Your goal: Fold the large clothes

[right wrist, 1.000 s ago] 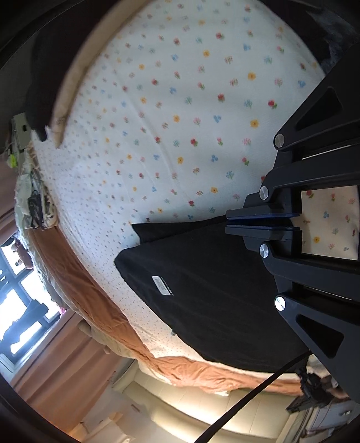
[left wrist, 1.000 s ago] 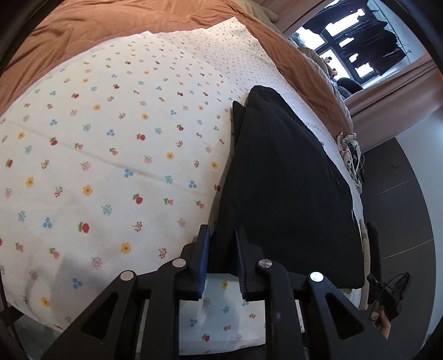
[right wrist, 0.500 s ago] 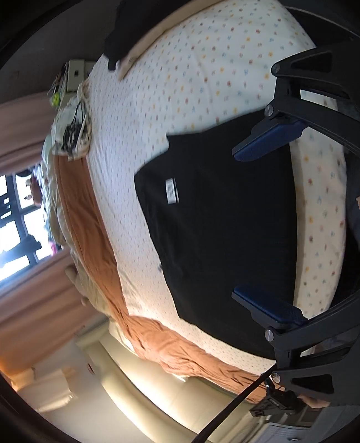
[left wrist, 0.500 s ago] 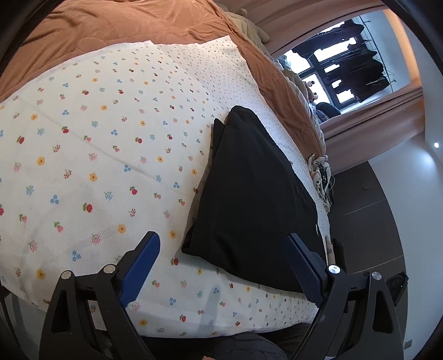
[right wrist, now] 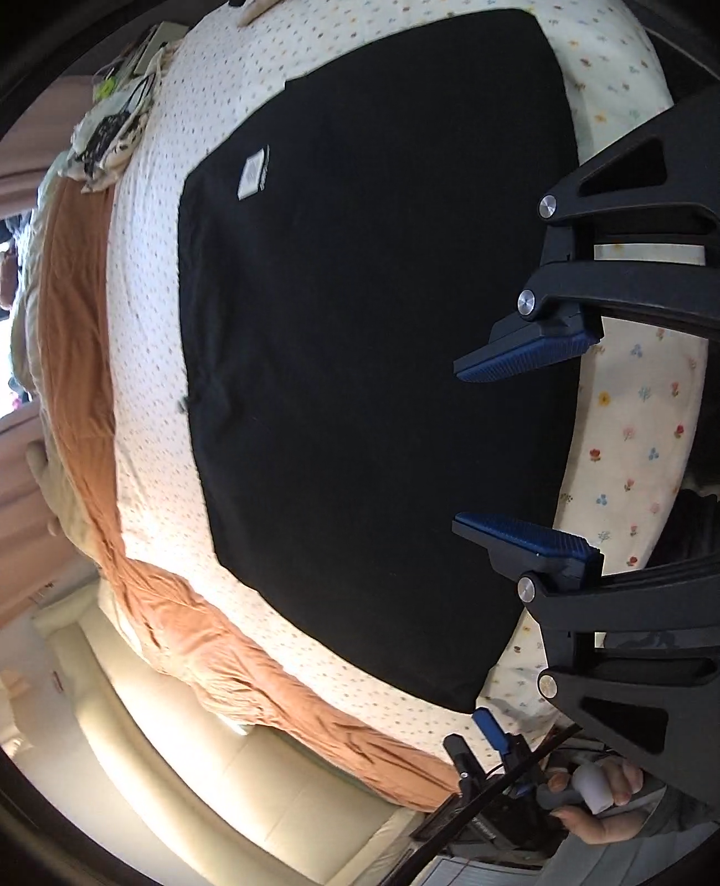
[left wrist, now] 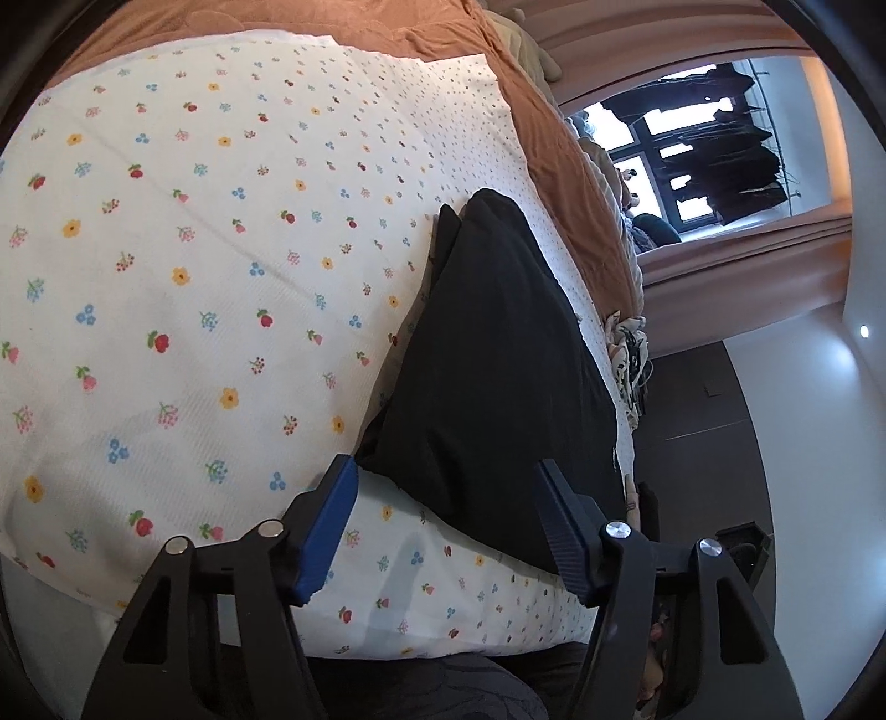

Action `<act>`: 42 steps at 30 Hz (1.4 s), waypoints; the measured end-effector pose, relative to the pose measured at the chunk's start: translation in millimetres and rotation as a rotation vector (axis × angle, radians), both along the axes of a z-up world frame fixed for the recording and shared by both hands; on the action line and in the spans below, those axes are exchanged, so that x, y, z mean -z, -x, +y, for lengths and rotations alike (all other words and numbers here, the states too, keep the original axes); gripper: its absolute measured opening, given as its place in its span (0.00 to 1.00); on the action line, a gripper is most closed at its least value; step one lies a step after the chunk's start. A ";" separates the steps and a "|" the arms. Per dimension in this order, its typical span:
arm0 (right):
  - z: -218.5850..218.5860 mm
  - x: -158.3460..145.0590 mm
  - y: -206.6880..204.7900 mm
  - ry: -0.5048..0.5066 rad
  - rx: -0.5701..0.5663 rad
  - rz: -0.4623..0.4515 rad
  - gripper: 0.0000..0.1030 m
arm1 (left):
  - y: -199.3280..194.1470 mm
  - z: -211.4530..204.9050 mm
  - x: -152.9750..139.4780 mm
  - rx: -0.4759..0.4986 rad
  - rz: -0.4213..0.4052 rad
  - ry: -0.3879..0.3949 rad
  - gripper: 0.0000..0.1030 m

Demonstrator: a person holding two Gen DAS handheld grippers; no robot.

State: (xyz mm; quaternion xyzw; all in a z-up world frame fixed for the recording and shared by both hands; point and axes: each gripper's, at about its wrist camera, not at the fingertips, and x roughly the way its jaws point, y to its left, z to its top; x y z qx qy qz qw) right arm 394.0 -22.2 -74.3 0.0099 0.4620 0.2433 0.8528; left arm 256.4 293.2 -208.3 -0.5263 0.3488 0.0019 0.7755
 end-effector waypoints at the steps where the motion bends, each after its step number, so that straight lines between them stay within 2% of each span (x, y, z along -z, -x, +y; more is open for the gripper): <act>1: 4.7 4.6 -2.0 0.017 0.003 0.010 0.35 | -1.6 -0.5 3.7 -0.009 0.014 0.028 0.54; 4: 8.8 24.4 -12.3 0.060 0.007 0.055 0.24 | -10.9 -6.8 10.6 0.001 0.038 0.068 0.51; 6: 5.6 36.2 -16.0 0.076 0.009 0.097 0.22 | -15.9 -8.5 14.0 -0.012 0.057 0.056 0.46; 11: -4.9 39.7 -23.0 0.032 0.007 0.145 0.19 | -18.0 1.7 18.8 -0.081 0.046 0.066 0.24; 15: -4.2 35.5 -21.1 0.032 0.002 0.128 0.19 | -16.9 4.9 16.0 -0.088 0.011 0.072 0.23; 19: 1.1 27.7 -13.1 0.012 -0.001 0.094 0.19 | -17.0 4.2 17.1 -0.071 0.039 0.083 0.24; 21: 4.6 22.2 -5.5 0.018 -0.002 0.076 0.19 | -19.0 3.0 17.9 -0.066 0.050 0.083 0.28; 23: 10.7 20.7 -2.5 0.022 -0.012 0.066 0.19 | -22.5 0.5 19.0 -0.063 0.056 0.083 0.41; 25: 16.5 22.9 -3.7 0.047 -0.024 0.064 0.19 | -27.1 -2.3 20.7 -0.060 0.062 0.080 0.46; 30: 21.1 39.2 -17.0 0.100 0.005 0.083 0.19 | -39.5 -0.3 18.9 -0.084 0.068 0.053 0.46; 34: 32.5 37.7 -35.7 0.146 0.029 0.059 0.19 | -45.5 -0.1 18.1 -0.099 0.080 0.032 0.46; 38: 42.1 41.7 -62.7 0.159 0.046 0.068 0.19 | -47.8 0.2 18.5 -0.103 0.109 0.008 0.38; 42: 54.6 44.2 -92.8 0.182 0.065 0.064 0.19 | -48.0 1.6 19.2 -0.108 0.118 0.013 0.37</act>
